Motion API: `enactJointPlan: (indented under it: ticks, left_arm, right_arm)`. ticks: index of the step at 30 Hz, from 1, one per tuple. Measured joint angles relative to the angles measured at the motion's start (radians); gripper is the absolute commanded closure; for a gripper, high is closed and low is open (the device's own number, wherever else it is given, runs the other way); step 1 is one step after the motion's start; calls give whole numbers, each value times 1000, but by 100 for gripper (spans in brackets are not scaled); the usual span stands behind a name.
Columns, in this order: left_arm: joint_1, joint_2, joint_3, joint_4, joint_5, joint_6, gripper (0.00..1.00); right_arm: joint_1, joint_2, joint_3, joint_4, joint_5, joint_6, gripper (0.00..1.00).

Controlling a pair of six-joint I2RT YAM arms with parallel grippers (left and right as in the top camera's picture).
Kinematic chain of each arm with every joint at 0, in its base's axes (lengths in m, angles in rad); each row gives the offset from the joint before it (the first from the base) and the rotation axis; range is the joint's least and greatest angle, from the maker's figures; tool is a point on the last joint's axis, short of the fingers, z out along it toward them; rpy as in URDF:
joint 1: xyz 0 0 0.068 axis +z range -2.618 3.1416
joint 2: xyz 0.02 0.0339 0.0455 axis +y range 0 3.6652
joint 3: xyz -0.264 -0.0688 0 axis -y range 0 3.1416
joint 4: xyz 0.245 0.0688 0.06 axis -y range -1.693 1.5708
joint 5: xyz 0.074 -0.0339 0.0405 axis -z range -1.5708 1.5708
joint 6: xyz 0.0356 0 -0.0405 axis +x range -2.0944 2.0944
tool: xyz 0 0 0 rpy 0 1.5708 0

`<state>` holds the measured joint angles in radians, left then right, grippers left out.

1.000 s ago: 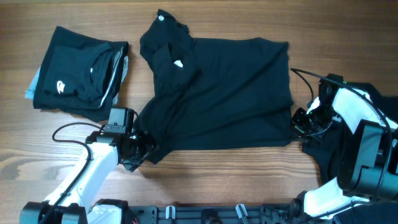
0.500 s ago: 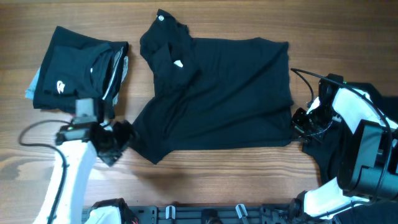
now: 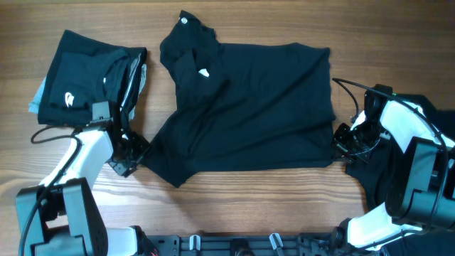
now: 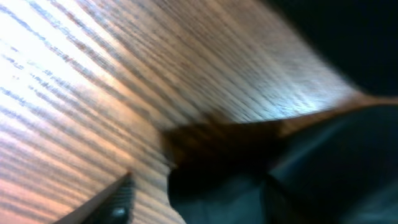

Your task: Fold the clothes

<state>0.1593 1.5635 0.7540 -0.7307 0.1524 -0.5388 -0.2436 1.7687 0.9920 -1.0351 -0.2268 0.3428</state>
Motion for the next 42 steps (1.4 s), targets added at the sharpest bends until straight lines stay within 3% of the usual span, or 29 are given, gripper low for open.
enactJointPlan:
  ticks: [3,4,12,14,17,20,25,28,31,34,39,42]
  left_arm:
    - [1,10,3,19,-2,2,93]
    - [1,12,2,23,-2,3,96]
    - [13,8,11,-29,1,7,96]
    - [24,-25,19,-126,0,7,96]
    - [24,-120,53,-235,-3,7,96]
    - [24,-237,76,-278,-3,7,96]
    - [24,-351,81,-312,-3,7,96]
    - [24,-362,81,-316,-3,7,96]
    - [24,-362,81,-317,-3,7,96]
    - [24,-361,81,-317,-3,7,96]
    - [24,-361,81,-317,-3,7,96]
    - [24,-361,81,-316,-2,7,96]
  right_arm:
    - [0,0,0,2,0,0,91]
    - [0,0,0,2,0,0,92]
    - [0,0,0,-1,1,0,89]
    - [0,0,0,-8,11,0,79]
    - [0,0,0,-12,66,26,50]
    - [-5,0,0,-14,91,48,44]
    - [-10,0,0,-42,77,45,44]
    - [-10,0,0,-70,14,14,45]
    - [-10,0,-22,-61,-33,5,55]
    - [-10,0,-74,-8,-56,13,57]
    - [-10,0,-92,34,-68,32,93]
    - [-10,-1,-92,48,-71,39,96]
